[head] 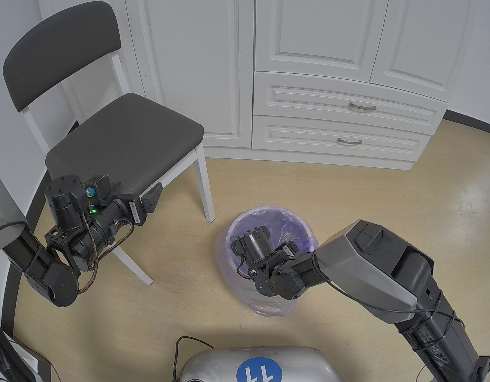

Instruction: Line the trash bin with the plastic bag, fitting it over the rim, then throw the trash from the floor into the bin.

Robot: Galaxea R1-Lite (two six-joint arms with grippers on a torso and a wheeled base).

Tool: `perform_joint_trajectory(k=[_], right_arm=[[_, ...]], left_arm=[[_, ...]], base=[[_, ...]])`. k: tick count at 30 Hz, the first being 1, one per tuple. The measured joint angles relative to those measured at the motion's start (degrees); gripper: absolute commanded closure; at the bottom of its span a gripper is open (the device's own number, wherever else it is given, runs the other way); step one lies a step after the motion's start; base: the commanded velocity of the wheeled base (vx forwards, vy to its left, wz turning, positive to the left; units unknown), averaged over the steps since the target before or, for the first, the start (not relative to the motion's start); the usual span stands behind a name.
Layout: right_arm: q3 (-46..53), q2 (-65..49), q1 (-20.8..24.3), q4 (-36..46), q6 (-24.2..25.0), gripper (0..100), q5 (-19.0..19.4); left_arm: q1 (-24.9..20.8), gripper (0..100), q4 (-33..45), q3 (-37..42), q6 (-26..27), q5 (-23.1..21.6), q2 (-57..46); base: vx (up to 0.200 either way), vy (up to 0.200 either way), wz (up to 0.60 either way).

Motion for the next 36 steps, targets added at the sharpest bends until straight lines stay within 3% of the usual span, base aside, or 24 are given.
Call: perform_joint_trajectory(k=[8, 16, 36], right_arm=[[-3.36, 0.68, -1.18, -0.33, 0.44, 0, -0.38], [-5.57, 2.89, -0.28, -7.31, 0.01, 0, -0.28], [-2.62, 2.18, 1.12, -7.47, 0.06, 0, -0.2]], left_arm=[[0.05, 0, 0.02, 0.05, 0.02, 0.05, 0.0], [0.02, 0, -0.02, 0.09, 0.07, 0.0, 0.0], [0.05, 0, 0.06, 0.28, 0.21, 0.02, -0.11]], base=[[0.0, 0.0, 0.0], [0.0, 0.0, 0.0], [0.0, 0.0, 0.0]])
